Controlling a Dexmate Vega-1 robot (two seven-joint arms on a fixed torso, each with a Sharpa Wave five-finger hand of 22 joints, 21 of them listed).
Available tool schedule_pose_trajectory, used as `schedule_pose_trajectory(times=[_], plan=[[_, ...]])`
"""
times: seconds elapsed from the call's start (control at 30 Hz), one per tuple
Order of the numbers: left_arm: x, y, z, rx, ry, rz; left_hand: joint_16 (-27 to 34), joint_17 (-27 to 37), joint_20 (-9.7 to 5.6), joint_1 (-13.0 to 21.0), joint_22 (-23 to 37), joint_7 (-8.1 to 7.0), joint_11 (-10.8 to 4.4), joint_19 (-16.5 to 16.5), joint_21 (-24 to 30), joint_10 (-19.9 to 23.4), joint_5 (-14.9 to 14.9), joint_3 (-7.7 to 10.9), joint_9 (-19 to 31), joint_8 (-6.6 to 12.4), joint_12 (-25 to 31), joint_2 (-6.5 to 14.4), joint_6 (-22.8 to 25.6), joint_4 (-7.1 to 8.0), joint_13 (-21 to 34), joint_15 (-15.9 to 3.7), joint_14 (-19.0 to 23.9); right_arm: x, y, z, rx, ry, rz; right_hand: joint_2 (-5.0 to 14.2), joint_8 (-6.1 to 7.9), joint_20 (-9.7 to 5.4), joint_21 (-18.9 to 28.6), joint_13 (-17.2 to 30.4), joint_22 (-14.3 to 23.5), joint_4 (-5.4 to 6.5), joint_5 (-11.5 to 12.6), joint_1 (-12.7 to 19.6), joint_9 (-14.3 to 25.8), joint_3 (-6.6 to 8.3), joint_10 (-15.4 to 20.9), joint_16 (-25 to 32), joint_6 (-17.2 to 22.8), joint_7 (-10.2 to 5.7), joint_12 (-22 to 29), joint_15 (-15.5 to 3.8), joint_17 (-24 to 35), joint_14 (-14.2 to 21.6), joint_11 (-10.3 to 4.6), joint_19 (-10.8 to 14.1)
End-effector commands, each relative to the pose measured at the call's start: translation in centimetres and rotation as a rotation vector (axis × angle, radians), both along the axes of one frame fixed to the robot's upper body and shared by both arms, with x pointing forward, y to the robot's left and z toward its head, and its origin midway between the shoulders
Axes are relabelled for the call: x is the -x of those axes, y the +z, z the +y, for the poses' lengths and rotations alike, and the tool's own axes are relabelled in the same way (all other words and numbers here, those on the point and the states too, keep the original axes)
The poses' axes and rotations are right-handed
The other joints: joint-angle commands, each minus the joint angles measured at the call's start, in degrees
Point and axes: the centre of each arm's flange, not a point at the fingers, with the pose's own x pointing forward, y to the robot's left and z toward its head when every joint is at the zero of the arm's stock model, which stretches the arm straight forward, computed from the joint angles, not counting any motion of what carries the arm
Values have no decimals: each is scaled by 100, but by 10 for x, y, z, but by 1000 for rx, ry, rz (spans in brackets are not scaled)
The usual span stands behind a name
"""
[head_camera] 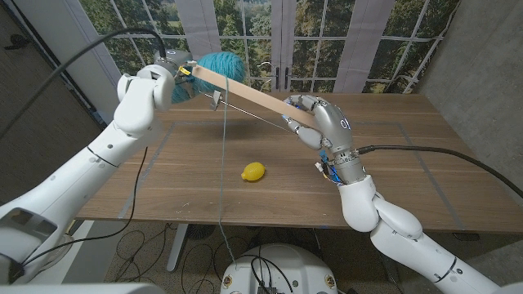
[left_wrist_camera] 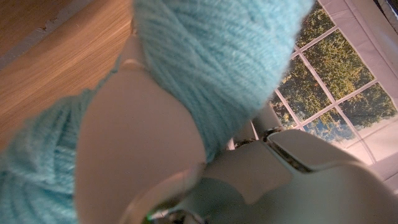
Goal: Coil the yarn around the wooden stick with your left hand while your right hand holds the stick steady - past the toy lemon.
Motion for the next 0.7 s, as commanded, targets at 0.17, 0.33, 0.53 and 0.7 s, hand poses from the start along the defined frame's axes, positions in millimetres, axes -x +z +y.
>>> schedule_pose_trajectory(times=[0.17, 0.33, 0.53, 0.7], plan=[[-19, -30, -7, -47, -15, 142, 17, 1377, -1101, 581, 23, -193, -449, 126, 57, 491, 50, 753, 24, 26, -33, 839, 408, 212, 47, -2115, 2090, -20, 21, -37, -213, 97, 43, 140, 49, -697, 73, 30, -14, 17, 61, 144, 64, 19, 928, -42, 1253, -1172, -22, -561, 71, 56, -855, -35], [-22, -39, -27, -106, -35, 195, 11, 1380, -1100, 583, 23, -177, -446, 128, 65, 490, 58, 760, 23, 27, -55, 836, 417, 209, 61, -2116, 2095, -16, 29, -43, -230, 79, 0, 140, 47, -695, 98, 32, -30, 20, 62, 146, 72, 15, 921, -66, 1241, -1176, -33, -560, 101, 54, -846, -51], [-22, -49, -49, -160, -64, 247, 14, 1397, -1099, 582, 23, -173, -444, 125, 75, 497, 67, 768, 22, 20, -81, 833, 410, 209, 82, -2117, 2111, -19, 36, -48, -240, 59, -24, 144, 46, -695, 124, 54, -44, 24, 64, 150, 73, 14, 913, -86, 1246, -1165, -33, -561, 129, 58, -849, -58], [-14, -57, -60, -196, -69, 301, 1, 1399, -1102, 578, 22, -184, -452, 114, 78, 502, 72, 774, 21, 15, -106, 830, 406, 211, 90, -2117, 2100, -21, 39, -51, -239, 27, -38, 143, 40, -697, 151, 56, -59, 27, 65, 153, 65, 11, 915, -107, 1249, -1172, -41, -560, 157, 62, -842, -67]])
